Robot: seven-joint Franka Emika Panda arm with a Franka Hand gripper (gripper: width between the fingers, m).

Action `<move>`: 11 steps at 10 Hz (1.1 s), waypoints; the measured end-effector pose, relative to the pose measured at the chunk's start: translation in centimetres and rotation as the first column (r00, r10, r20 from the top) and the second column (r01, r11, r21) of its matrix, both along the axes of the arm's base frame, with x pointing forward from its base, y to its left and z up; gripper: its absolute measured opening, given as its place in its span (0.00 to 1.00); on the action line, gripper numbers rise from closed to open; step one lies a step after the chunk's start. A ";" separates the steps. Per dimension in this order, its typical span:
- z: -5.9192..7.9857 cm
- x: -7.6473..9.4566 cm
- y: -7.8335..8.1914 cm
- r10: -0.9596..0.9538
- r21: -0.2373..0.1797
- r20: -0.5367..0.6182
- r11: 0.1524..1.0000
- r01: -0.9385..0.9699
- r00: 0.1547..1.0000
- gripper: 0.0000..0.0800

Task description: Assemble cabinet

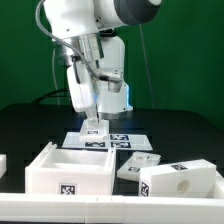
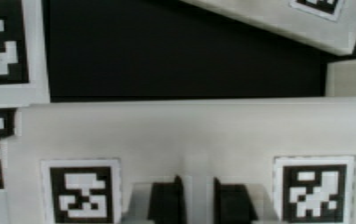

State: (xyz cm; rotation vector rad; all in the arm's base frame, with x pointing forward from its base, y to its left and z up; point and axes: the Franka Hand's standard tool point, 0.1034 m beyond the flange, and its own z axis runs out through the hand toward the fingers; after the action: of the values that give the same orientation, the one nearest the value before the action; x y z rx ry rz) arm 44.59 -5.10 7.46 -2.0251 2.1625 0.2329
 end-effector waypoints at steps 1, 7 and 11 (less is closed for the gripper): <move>0.0 0.1 0.1 -0.008 -0.010 -0.002 1.000 0.008 1.000 0.08; -0.3 0.2 0.7 0.005 -0.041 -0.006 0.999 -0.005 1.000 0.08; -0.6 0.5 1.5 0.015 -0.097 0.001 0.995 -0.015 1.000 0.08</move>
Offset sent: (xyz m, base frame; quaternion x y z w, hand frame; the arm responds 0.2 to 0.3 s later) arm 0.0000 0.0000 0.0000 0.0000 0.0000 0.0000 1.0000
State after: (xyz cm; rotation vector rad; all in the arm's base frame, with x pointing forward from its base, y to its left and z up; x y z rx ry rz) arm 45.09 -3.56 6.83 -2.0927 2.1990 0.1306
